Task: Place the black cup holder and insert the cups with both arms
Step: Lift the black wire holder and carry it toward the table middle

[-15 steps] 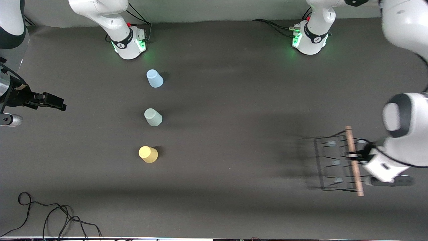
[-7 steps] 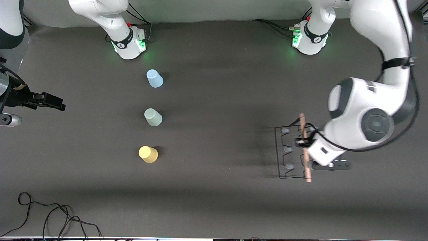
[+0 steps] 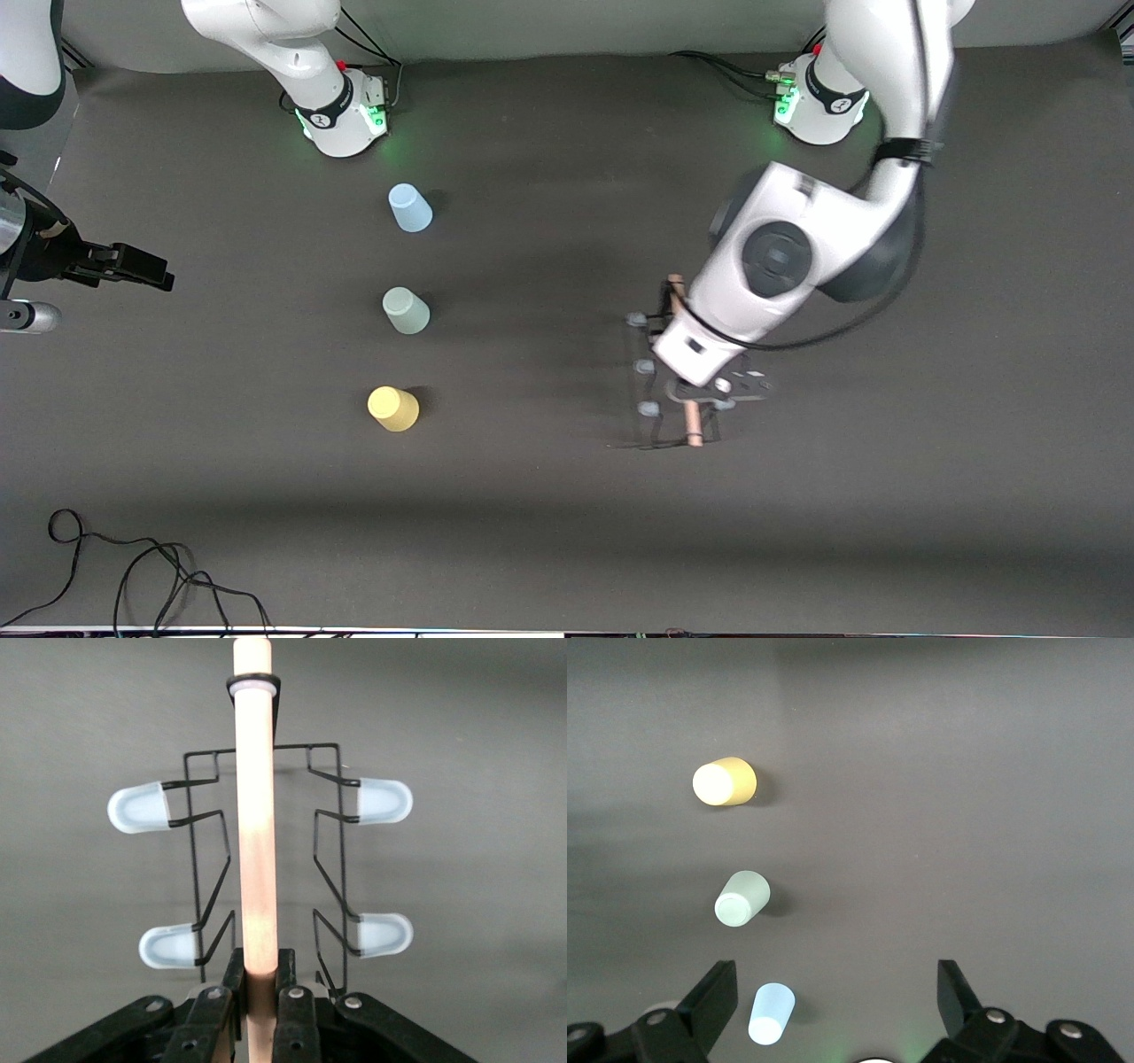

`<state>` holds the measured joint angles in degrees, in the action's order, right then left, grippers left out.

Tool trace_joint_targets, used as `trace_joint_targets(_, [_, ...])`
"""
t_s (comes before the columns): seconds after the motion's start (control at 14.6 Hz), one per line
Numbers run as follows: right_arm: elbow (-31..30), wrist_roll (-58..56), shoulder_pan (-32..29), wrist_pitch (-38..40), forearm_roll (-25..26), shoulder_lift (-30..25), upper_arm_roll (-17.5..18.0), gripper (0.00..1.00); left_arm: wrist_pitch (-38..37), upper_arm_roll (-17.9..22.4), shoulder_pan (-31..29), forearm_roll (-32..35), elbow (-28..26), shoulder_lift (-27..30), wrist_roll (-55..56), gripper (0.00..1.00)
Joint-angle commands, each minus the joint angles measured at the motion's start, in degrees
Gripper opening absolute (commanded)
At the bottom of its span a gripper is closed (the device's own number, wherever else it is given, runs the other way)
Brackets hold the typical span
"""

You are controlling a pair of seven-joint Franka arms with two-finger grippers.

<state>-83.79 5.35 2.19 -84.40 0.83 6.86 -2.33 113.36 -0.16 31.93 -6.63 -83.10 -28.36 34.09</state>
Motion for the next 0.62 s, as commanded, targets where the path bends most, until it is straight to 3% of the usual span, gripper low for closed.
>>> trace_joint_targets(0.0, [1.3, -1.3, -0.3, 1.0, 0.5, 0.3, 0.0, 1.00, 2.1, 1.4, 4.8, 0.3, -5.2, 3.1, 4.5, 0.00])
trace_joint_targets(0.21, [1.3, -1.3, -0.3, 1.0, 0.5, 0.3, 0.1, 1.00, 5.1, 1.4, 7.1, 0.5, -10.3, 5.9, 7.5, 0.00])
trace_joint_targets(0.55, [1.3, -1.3, -0.2, 1.0, 0.6, 0.3, 0.1, 1.00, 7.7, 1.4, 10.8, 1.2, -12.8, 5.9, 9.7, 0.00])
